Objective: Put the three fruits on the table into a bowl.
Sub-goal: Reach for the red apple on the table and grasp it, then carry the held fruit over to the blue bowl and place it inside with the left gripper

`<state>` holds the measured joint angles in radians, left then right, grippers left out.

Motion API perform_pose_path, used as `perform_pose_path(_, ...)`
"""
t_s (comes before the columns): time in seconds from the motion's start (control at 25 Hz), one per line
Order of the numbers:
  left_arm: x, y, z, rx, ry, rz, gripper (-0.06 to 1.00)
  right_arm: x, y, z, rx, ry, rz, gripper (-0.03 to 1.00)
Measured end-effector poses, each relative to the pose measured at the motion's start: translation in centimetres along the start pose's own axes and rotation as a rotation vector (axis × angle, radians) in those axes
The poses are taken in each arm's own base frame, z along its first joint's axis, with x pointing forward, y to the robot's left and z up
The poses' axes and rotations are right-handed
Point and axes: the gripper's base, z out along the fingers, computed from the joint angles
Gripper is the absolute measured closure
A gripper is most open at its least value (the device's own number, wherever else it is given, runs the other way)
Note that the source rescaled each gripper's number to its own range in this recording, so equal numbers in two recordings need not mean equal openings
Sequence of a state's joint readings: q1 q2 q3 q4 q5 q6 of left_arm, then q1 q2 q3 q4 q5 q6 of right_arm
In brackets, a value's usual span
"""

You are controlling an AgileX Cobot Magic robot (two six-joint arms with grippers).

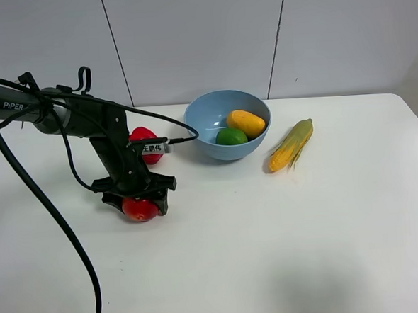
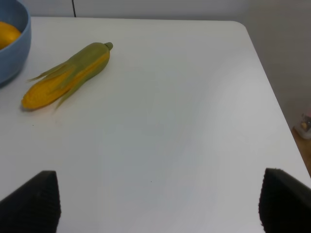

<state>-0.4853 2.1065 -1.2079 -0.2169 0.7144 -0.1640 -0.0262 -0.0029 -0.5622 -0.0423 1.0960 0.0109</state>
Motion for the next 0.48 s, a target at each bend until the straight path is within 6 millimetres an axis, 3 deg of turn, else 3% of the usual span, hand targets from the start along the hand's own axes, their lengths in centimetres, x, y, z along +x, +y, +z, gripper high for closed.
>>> perform_pose_path(0.48, 0.02, -0.3, -0.1, 0.031, 0.003, -0.024, 0.94, 0.0, 0.0, 0.0, 0.0, 0.0, 0.0, 0.35)
